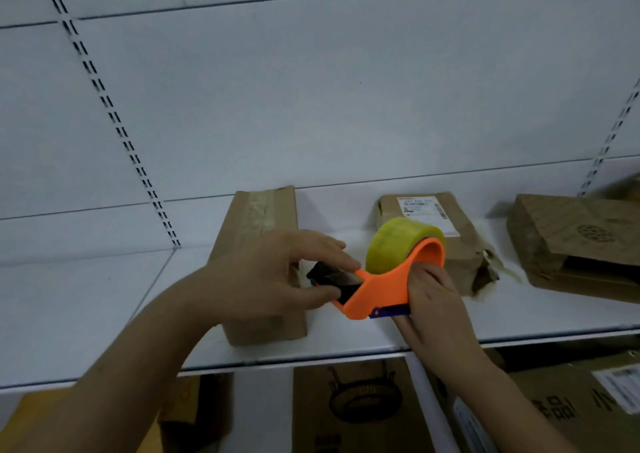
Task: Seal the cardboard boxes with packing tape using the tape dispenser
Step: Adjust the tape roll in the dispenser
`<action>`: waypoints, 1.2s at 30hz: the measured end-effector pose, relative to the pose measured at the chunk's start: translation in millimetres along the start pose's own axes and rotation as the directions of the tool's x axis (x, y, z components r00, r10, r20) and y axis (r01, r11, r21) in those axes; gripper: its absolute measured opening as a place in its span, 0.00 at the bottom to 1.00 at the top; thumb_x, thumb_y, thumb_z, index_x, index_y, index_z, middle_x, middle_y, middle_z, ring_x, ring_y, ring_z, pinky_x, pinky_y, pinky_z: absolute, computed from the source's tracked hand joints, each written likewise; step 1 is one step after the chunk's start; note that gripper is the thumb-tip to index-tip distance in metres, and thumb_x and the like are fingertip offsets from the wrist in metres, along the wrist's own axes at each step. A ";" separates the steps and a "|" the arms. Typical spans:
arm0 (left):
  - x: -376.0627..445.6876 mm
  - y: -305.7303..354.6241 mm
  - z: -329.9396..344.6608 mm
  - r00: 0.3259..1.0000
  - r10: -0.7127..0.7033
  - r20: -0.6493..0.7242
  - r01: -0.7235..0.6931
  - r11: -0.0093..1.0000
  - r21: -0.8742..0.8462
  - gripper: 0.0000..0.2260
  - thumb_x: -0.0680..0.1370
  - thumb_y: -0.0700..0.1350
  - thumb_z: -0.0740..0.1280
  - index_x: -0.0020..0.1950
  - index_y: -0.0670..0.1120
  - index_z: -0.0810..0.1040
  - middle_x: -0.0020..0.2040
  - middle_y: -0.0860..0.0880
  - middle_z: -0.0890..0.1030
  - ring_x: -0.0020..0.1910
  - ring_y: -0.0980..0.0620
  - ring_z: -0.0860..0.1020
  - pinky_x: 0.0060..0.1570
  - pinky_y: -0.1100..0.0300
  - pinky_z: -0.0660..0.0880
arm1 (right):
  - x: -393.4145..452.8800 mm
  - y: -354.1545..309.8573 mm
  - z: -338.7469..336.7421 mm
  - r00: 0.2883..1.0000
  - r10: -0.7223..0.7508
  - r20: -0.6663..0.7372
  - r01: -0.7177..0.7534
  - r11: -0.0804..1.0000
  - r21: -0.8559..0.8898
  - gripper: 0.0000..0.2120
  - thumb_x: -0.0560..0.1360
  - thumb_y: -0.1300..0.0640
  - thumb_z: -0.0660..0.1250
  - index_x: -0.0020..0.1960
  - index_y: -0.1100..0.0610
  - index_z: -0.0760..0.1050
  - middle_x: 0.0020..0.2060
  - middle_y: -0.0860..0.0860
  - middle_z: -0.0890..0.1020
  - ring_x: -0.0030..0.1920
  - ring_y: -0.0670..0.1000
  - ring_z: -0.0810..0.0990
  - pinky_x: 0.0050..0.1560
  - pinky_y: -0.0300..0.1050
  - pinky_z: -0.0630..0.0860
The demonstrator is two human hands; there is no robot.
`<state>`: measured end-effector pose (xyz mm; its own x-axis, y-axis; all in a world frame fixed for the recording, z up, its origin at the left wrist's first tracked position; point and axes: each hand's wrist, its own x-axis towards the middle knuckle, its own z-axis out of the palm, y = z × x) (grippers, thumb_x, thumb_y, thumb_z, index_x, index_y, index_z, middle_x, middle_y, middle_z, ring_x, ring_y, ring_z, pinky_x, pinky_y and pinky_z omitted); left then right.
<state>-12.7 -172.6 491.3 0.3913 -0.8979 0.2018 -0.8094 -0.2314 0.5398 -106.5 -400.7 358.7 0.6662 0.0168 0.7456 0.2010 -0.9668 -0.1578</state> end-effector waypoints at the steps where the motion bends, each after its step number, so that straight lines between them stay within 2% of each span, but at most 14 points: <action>1: 0.8 0.3 1.6 0.999 0.026 -0.044 -0.024 0.999 0.041 0.17 0.74 0.54 0.70 0.62 0.57 0.82 0.60 0.61 0.81 0.67 0.62 0.74 0.66 0.54 0.73 | -1.0 -0.1 -0.5 1.000 0.010 0.003 -0.010 1.000 0.023 0.08 0.72 0.52 0.61 0.48 0.54 0.65 0.39 0.56 0.77 0.47 0.54 0.70 0.48 0.43 0.65; 6: 6.0 8.7 9.4 0.952 0.167 -0.257 -0.134 0.981 0.142 0.12 0.77 0.51 0.67 0.57 0.52 0.85 0.57 0.60 0.83 0.61 0.60 0.79 0.58 0.55 0.79 | -1.3 -1.5 -8.5 0.998 0.069 0.014 -0.070 0.987 0.145 0.08 0.74 0.50 0.62 0.50 0.51 0.66 0.41 0.52 0.77 0.47 0.51 0.71 0.47 0.35 0.60; 10: 4.5 12.0 16.6 0.906 0.237 -0.352 -0.149 0.954 0.260 0.12 0.78 0.48 0.66 0.57 0.49 0.85 0.54 0.56 0.85 0.56 0.60 0.81 0.55 0.61 0.78 | 1.1 -5.5 -14.9 0.993 0.104 0.049 -0.111 0.981 0.157 0.12 0.75 0.44 0.63 0.50 0.50 0.65 0.40 0.46 0.74 0.46 0.48 0.71 0.45 0.39 0.64; 14: -3.0 15.1 19.7 0.882 0.206 -0.424 -0.049 0.935 0.352 0.12 0.79 0.46 0.65 0.58 0.49 0.85 0.51 0.56 0.85 0.50 0.66 0.78 0.52 0.76 0.71 | 6.6 -15.3 -22.7 0.981 0.166 0.097 -0.172 0.983 0.065 0.28 0.76 0.37 0.60 0.55 0.63 0.74 0.35 0.45 0.73 0.43 0.46 0.69 0.42 0.35 0.59; 18: -3.4 20.0 24.3 0.804 0.254 -0.537 0.040 0.879 0.476 0.13 0.78 0.43 0.63 0.56 0.47 0.85 0.49 0.53 0.86 0.51 0.57 0.78 0.52 0.75 0.69 | 14.9 -26.3 -34.7 0.967 0.212 0.144 -0.225 0.971 0.085 0.31 0.75 0.34 0.59 0.57 0.62 0.74 0.33 0.43 0.69 0.38 0.48 0.71 0.34 0.40 0.62; 20: 0.4 23.8 22.3 0.763 0.227 -0.605 0.069 0.903 0.425 0.11 0.78 0.41 0.65 0.54 0.47 0.86 0.47 0.53 0.86 0.51 0.58 0.79 0.51 0.74 0.70 | 23.8 -29.8 -43.8 0.953 0.209 0.219 -0.242 0.961 0.136 0.27 0.74 0.31 0.58 0.53 0.55 0.73 0.32 0.44 0.71 0.34 0.48 0.72 0.31 0.39 0.62; 22: -0.6 25.0 16.7 0.787 0.090 -0.610 0.099 0.958 0.269 0.11 0.79 0.40 0.65 0.55 0.50 0.86 0.46 0.59 0.86 0.49 0.62 0.80 0.49 0.75 0.72 | 30.4 -29.4 -51.0 0.920 0.203 0.334 -0.270 0.948 0.167 0.18 0.72 0.31 0.58 0.45 0.45 0.65 0.31 0.45 0.72 0.32 0.45 0.72 0.30 0.39 0.63; 23: -2.1 23.6 11.4 0.831 0.005 -0.556 0.109 0.979 0.172 0.12 0.80 0.42 0.64 0.56 0.53 0.85 0.47 0.62 0.85 0.50 0.64 0.80 0.50 0.74 0.72 | 33.5 -27.7 -53.5 0.907 0.205 0.369 -0.283 0.944 0.171 0.16 0.72 0.33 0.60 0.43 0.44 0.63 0.30 0.46 0.72 0.32 0.44 0.72 0.30 0.40 0.65; 25: -5.4 22.4 1.2 0.921 -0.120 -0.369 0.130 0.992 0.001 0.12 0.84 0.45 0.62 0.61 0.57 0.82 0.53 0.64 0.83 0.55 0.65 0.80 0.55 0.71 0.73 | 36.5 -25.1 -57.5 0.885 0.216 0.413 -0.299 0.942 0.149 0.16 0.72 0.35 0.63 0.45 0.46 0.65 0.31 0.46 0.75 0.32 0.44 0.73 0.33 0.43 0.69; 27: -7.6 25.2 -3.6 0.950 -0.179 -0.255 0.172 0.984 -0.052 0.13 0.82 0.50 0.64 0.65 0.55 0.80 0.58 0.61 0.83 0.59 0.63 0.78 0.57 0.70 0.73 | 36.0 -24.6 -61.2 0.884 0.223 0.410 -0.301 0.944 0.135 0.19 0.71 0.33 0.62 0.45 0.49 0.68 0.31 0.47 0.75 0.31 0.44 0.73 0.32 0.43 0.69; 29: -7.2 29.5 0.1 0.939 -0.183 -0.289 0.205 0.978 0.045 0.18 0.77 0.53 0.69 0.66 0.56 0.79 0.59 0.61 0.82 0.59 0.65 0.77 0.56 0.74 0.71 | 36.5 -25.0 -68.2 0.892 0.230 0.388 -0.304 0.943 0.139 0.23 0.67 0.29 0.57 0.42 0.49 0.68 0.29 0.47 0.74 0.29 0.44 0.72 0.30 0.42 0.67; 31: -2.9 31.9 7.7 0.904 -0.163 -0.396 0.215 0.973 0.088 0.20 0.73 0.52 0.74 0.66 0.55 0.79 0.56 0.63 0.82 0.57 0.67 0.77 0.55 0.76 0.70 | 39.4 -23.9 -78.1 0.900 0.239 0.364 -0.308 0.940 0.144 0.24 0.67 0.27 0.57 0.39 0.48 0.69 0.27 0.48 0.74 0.28 0.45 0.72 0.29 0.42 0.66; 33: 3.8 29.7 13.1 0.872 -0.211 -0.441 0.196 0.977 -0.081 0.20 0.72 0.48 0.76 0.64 0.53 0.80 0.52 0.63 0.82 0.53 0.66 0.79 0.51 0.74 0.74 | 45.3 -19.7 -89.1 0.910 0.251 0.331 -0.300 0.948 0.103 0.22 0.69 0.29 0.63 0.38 0.48 0.72 0.26 0.48 0.74 0.28 0.45 0.73 0.28 0.42 0.64; 36: 16.5 17.1 18.5 0.862 -0.316 -0.397 0.204 0.932 -0.298 0.18 0.73 0.44 0.76 0.62 0.50 0.81 0.52 0.58 0.83 0.52 0.62 0.81 0.52 0.65 0.79 | 56.9 -13.1 -101.6 0.904 0.270 0.333 -0.274 0.961 -0.034 0.17 0.67 0.34 0.65 0.40 0.48 0.73 0.27 0.46 0.75 0.30 0.46 0.74 0.30 0.45 0.67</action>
<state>-28.1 -198.3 488.7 0.7666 -0.5520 0.3280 -0.5442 -0.2873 0.7883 -144.2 -413.0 468.9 0.8952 -0.1606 0.4156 -0.0139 -0.9424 -0.3342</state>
